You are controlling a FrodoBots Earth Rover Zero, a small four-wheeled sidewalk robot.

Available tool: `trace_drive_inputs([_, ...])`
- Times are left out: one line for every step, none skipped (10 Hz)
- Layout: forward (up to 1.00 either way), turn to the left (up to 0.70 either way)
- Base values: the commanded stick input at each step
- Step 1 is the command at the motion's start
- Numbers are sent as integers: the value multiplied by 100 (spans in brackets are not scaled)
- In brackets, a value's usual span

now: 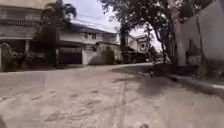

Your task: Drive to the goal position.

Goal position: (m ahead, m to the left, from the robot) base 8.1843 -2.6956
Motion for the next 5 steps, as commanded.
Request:
trace_drive_inputs([100, 0])
trace_drive_inputs([100, 0])
trace_drive_inputs([100, 2])
trace_drive_inputs([100, 17])
trace_drive_inputs([100, 34])
